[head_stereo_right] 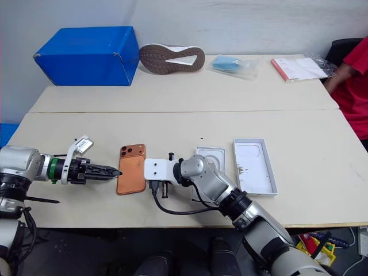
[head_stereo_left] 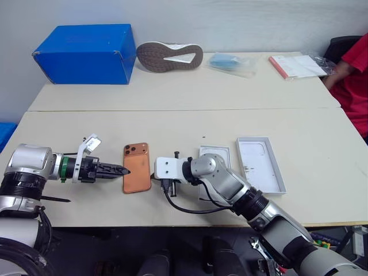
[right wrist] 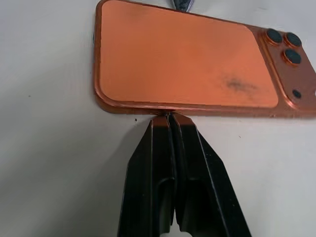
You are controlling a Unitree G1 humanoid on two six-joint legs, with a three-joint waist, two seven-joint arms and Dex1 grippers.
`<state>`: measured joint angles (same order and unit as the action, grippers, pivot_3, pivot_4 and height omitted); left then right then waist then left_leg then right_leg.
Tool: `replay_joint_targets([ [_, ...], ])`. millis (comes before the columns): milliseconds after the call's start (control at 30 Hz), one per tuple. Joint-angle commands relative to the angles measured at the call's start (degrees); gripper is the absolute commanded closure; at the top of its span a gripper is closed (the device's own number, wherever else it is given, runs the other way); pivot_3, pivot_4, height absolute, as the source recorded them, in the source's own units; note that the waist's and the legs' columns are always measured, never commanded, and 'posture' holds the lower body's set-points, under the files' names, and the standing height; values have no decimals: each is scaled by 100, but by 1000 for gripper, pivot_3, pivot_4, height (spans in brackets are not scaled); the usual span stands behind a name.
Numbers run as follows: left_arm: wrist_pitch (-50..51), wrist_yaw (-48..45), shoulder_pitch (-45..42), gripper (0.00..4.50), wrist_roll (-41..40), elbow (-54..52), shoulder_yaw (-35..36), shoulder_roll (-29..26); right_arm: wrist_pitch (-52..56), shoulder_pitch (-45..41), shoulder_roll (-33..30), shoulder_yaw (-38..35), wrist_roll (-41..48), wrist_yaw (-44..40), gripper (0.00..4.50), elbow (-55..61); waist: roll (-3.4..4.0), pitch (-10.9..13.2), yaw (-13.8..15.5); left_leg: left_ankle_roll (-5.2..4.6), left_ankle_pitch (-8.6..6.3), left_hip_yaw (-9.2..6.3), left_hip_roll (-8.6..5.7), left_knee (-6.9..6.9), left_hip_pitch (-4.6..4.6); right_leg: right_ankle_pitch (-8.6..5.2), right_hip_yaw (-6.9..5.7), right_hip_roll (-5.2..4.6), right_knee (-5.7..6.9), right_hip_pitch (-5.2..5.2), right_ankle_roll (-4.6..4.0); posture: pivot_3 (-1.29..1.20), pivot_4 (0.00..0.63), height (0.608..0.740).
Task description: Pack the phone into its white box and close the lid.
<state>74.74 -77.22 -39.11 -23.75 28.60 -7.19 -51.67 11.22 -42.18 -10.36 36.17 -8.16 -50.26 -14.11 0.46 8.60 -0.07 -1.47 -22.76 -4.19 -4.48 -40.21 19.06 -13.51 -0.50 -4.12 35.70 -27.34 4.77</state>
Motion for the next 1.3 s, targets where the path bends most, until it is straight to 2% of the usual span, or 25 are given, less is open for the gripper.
replay_joint_targets([
  [33, 152, 511, 227, 0, 93, 116, -102, 210, -46, -19, 75, -75, -105, 48, 4467, -31, 1, -9, 3, 0, 3, -3, -3, 0, -1, 0, 1, -3, 0, 2, 0, 0, 150, 740],
  [233, 553, 681, 288, 0, -77, -290, -65, 23, -158, -74, 169, -129, -182, 100, 4467, -232, -8, -16, -35, 9, 14, -4, -5, 1, -6, 0, 24, -10, 3, 6, 0, 0, 150, 740],
  [400, 848, 1275, 196, 0, 51, -362, -63, 149, -253, -91, 194, -132, -240, 97, 4467, -314, 0, -23, -26, 11, 14, -3, -5, 7, -18, 0, 30, -9, 11, 8, 0, 0, 150, 740],
  [567, 1672, 1368, 6, 0, -460, -978, -5, 116, -314, -131, 233, -184, -253, 90, 4467, -401, -1, -22, -46, 17, 11, -4, 9, 23, -72, -1, 33, 6, -9, 69, 0, 0, 150, 740],
  [767, 1776, 1693, 391, 0, -805, -1343, 33, 365, -378, -167, 297, -208, -257, 111, 4467, -525, 0, -22, -89, 12, 5, -7, 8, 28, -79, -1, 39, 7, -9, 74, 0, 0, 150, 740],
  [900, 1776, 1652, 624, 0, -1216, -1224, 472, 712, -382, -164, 319, -224, -255, 79, 4467, -565, 7, -27, -76, 11, 4, -8, 7, 28, -86, -1, 39, 4, -15, 85, 0, 0, 150, 740],
  [1067, 1775, 1858, 672, 0, -1252, -620, 1212, 1109, -354, -88, 286, -281, -296, -6, 4467, -490, 12, -30, 5, 8, 6, -13, 2, 26, -88, -1, 38, 2, -17, 92, 0, 0, 150, 740],
  [1300, 1769, 2300, 934, 0, -1170, -795, 1423, 1287, -401, -39, 225, -328, -383, -97, 4467, -474, 21, -34, 17, 5, 8, -40, -12, 25, -88, -1, 30, -10, -18, 101, 0, 0, 150, 740],
])
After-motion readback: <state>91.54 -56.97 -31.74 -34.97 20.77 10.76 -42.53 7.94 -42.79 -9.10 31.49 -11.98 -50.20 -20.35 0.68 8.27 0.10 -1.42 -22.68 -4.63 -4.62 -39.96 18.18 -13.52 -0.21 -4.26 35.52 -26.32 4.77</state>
